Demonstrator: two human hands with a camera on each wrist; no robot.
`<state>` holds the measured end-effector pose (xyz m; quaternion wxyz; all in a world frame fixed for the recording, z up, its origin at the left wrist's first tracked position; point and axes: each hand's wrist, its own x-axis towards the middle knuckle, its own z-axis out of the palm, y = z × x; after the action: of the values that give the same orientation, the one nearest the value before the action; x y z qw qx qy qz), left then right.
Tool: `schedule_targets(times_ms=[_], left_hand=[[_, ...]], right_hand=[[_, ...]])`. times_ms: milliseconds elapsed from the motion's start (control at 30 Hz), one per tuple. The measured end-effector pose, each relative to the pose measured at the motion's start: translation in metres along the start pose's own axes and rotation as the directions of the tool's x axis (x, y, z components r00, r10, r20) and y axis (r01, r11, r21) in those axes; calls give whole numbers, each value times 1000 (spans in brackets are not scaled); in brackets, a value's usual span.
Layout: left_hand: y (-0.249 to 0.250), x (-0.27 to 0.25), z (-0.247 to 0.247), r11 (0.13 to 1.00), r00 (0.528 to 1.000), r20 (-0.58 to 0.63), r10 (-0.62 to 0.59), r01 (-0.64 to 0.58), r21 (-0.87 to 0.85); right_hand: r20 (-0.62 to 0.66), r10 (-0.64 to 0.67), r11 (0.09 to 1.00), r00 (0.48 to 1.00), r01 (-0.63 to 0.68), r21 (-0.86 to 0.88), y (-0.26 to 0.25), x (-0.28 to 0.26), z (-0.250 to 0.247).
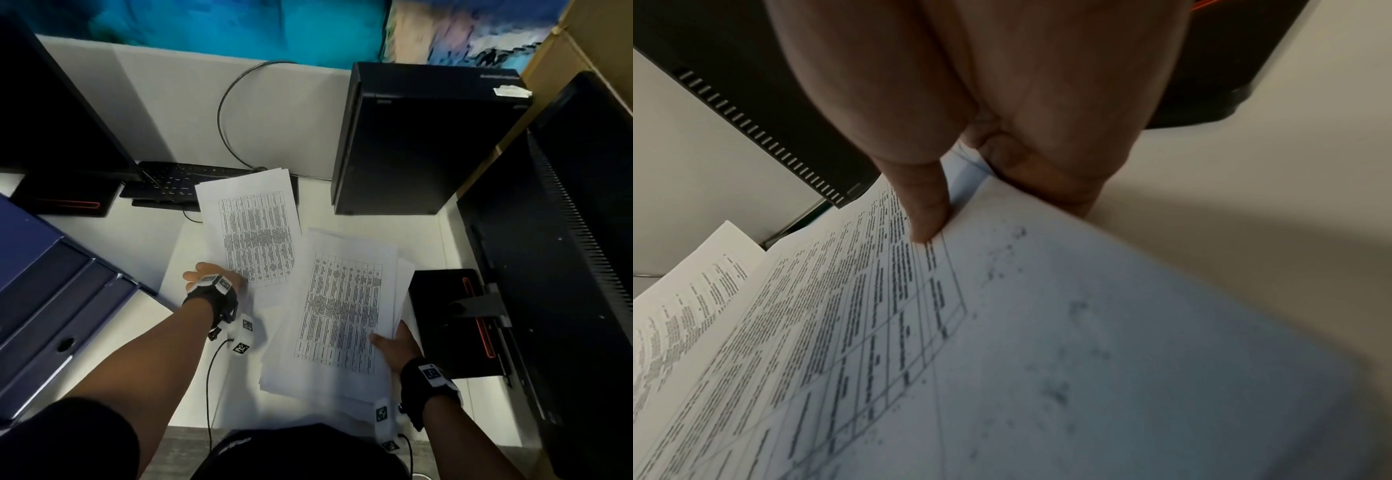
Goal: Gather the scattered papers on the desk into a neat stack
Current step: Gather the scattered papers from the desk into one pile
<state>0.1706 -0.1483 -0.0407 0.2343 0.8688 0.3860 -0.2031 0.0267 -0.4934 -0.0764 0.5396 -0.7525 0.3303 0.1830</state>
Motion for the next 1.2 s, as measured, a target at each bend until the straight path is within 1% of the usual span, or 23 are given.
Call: schedule_targets(times_ms=[33, 67, 133, 167, 233, 333, 400, 433, 467, 500, 567, 633, 667, 700, 733, 800, 833, 867, 933, 967, 1067, 1133, 1200], left_hand=[[2, -7, 0, 998, 1000, 16, 26, -27, 51], [4, -11, 0, 1000, 999, 21, 25, -26, 17], [2, -12, 5, 998, 999, 23, 37, -38, 55], [2, -15, 3, 997, 997, 31, 73, -73, 16], [5, -12, -1, 979, 994, 38, 100, -92, -184], [9, -19, -22, 945, 992, -47, 121, -130, -301], [14, -33, -38, 933, 967, -153, 205, -240, -269], [17, -41, -47, 923, 940, -198, 279, -319, -215], [21, -53, -57, 895, 898, -238, 370, -413, -167], [24, -63, -67, 848, 838, -282, 467, -515, -127], [30, -83, -86, 713, 688, -358, 631, -696, -80], [35, -104, -104, 555, 556, -394, 731, -822, -129], [38, -114, -112, 482, 512, -392, 764, -857, -179], [41, -123, -118, 417, 482, -387, 787, -876, -243], [43, -131, -123, 362, 476, -373, 797, -869, -336], [46, -141, -124, 279, 515, -311, 799, -775, -567], [45, -142, -118, 278, 546, -263, 795, -715, -642], [42, -143, -110, 305, 578, -212, 788, -666, -681], [30, -134, -83, 438, 649, -89, 756, -602, -668], [21, -127, -67, 522, 675, -15, 737, -584, -622], [-9, -112, -17, 723, 708, 208, 675, -578, -377], [-27, -107, 9, 818, 752, 325, 573, -549, -172], [-37, -104, 26, 856, 786, 359, 503, -511, -81]], right_hand=[[0, -1, 1000, 1000, 1, -4, 0, -1, 0], [-1, 2, 1000, 1000, -2, -5, 0, -1, 1], [-4, 9, 1000, 1000, -9, -10, 0, -2, 1], [-7, 9, 1000, 1000, -9, -14, 0, -2, 1], [-7, 10, 1000, 1000, -10, -16, 0, -2, 1], [-7, 21, 1000, 1000, -20, 2, -3, -3, 1], [-18, 28, 999, 999, -28, 16, -5, -4, 2], [-26, 31, 999, 999, -30, 28, -5, -4, 2], [-30, 38, 999, 999, -37, 37, -5, -4, 3], [-27, 38, 998, 999, -37, 51, -5, -5, 3], [-20, 39, 998, 999, -38, 44, -7, -6, 2], [-21, 46, 997, 999, -45, 59, -7, -6, 1], [-17, 50, 996, 999, -49, 68, -7, -6, 1], [-14, 44, 996, 999, -43, 75, -7, -6, 1], [-8, 54, 995, 999, -53, 84, -7, -5, 1], [9, 71, 992, 997, -71, 107, -9, -7, 1], [11, 81, 990, 997, -82, 112, -11, -9, 0], [10, 108, 986, 994, -108, 125, -12, -10, 0], [56, 160, 971, 986, -167, 170, -14, -12, -2], [80, 187, 952, 979, -200, 230, -14, -13, -3], [75, 208, 925, 975, -221, 309, -14, -19, -9], [87, 206, 919, 975, -223, 326, -15, -16, -7], [98, 192, 918, 976, -215, 333, -12, -12, -2]])
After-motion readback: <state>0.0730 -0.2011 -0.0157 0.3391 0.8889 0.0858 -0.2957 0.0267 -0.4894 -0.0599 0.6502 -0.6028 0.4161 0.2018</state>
